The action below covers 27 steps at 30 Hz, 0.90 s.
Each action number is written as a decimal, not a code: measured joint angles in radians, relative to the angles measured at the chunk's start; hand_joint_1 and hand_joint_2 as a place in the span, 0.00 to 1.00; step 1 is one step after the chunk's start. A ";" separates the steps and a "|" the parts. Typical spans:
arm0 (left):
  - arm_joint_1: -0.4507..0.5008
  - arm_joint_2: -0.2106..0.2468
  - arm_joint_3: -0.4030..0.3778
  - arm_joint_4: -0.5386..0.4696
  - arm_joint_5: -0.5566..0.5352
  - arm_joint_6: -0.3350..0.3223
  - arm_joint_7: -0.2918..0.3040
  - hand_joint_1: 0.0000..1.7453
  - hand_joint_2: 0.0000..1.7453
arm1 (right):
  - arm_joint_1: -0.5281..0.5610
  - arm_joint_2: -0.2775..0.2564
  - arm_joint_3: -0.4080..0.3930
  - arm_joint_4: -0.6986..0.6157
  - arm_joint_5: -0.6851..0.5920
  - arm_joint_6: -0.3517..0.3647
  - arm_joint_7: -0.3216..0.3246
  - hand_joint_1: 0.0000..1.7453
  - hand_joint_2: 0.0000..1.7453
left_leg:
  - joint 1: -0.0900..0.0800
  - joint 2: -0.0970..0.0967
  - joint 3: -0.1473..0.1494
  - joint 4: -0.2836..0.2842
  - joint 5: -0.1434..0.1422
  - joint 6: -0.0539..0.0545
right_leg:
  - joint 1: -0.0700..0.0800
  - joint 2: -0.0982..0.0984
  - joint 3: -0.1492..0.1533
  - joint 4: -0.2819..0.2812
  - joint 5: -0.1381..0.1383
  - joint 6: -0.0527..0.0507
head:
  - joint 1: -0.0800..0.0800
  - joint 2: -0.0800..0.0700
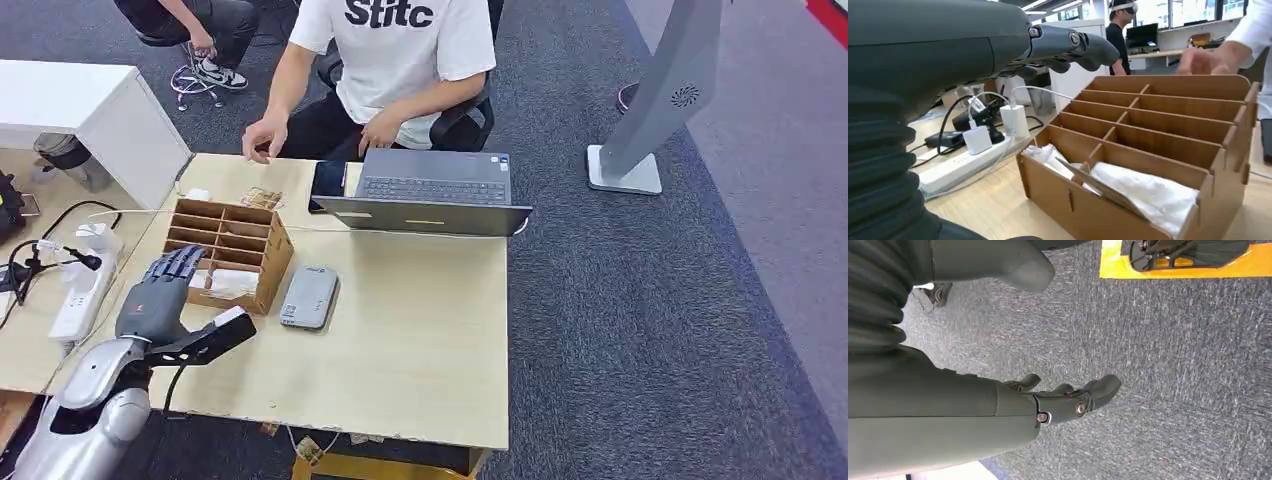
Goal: Pass the card to the sensor for recognition and then transmit it.
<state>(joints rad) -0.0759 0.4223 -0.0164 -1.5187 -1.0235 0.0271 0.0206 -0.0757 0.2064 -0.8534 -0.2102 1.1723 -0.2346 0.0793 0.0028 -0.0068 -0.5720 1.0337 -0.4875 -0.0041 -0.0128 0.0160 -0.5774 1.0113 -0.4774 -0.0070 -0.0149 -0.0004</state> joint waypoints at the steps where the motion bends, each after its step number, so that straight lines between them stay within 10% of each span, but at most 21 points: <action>1: -0.003 -0.003 -0.002 0.005 0.000 0.000 0.000 0.00 1.00 | 0.000 0.000 0.000 0.000 0.001 0.001 0.000 0.00 1.00 | 0.000 0.000 0.000 0.000 0.000 0.000 | 0.000 0.000 0.000 0.000 0.000 0.000 | 0.000 0.000; 13: -0.013 -0.006 -0.007 0.040 0.000 0.027 -0.010 0.02 1.00 | -0.001 -0.001 0.000 0.000 0.009 0.005 -0.002 0.00 1.00 | 0.000 0.000 0.000 0.000 0.000 0.000 | 0.000 0.000 0.000 0.000 0.000 0.000 | 0.000 0.000; 16: -0.013 -0.003 -0.007 0.041 0.000 0.027 -0.010 0.42 1.00 | -0.001 -0.001 0.000 0.000 0.011 0.006 -0.002 0.00 1.00 | 0.000 0.000 0.000 0.000 0.000 0.000 | 0.000 0.000 0.000 0.000 0.000 0.000 | 0.000 0.000; 19: -0.013 -0.001 -0.007 0.045 0.000 0.027 -0.010 0.42 1.00 | -0.001 -0.001 0.000 0.000 0.011 0.006 -0.002 0.00 1.00 | 0.000 0.000 0.000 0.000 0.000 0.000 | 0.000 0.000 0.000 0.000 0.000 0.000 | 0.000 0.000; 21: -0.013 -0.001 -0.007 0.048 0.000 0.028 -0.010 0.87 1.00 | -0.002 -0.001 0.000 0.000 0.011 0.007 -0.002 0.00 1.00 | 0.000 0.000 0.000 0.000 0.000 0.000 | 0.000 0.000 0.000 0.000 0.000 0.000 | 0.000 0.000; 27: -0.013 -0.001 -0.008 0.063 -0.014 0.035 -0.010 1.00 1.00 | -0.005 -0.001 0.000 0.000 0.016 0.009 0.001 0.00 1.00 | 0.000 0.000 0.000 0.000 0.000 0.000 | 0.000 0.000 0.000 0.000 0.000 0.000 | 0.000 0.000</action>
<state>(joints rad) -0.0891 0.4211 -0.0240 -1.4557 -1.0372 0.0622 0.0110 -0.0806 0.2052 -0.8534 -0.2102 1.1879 -0.2258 0.0805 0.0030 -0.0068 -0.5721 1.0336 -0.4875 -0.0041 -0.0128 0.0160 -0.5773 1.0114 -0.4774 -0.0071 -0.0153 -0.0007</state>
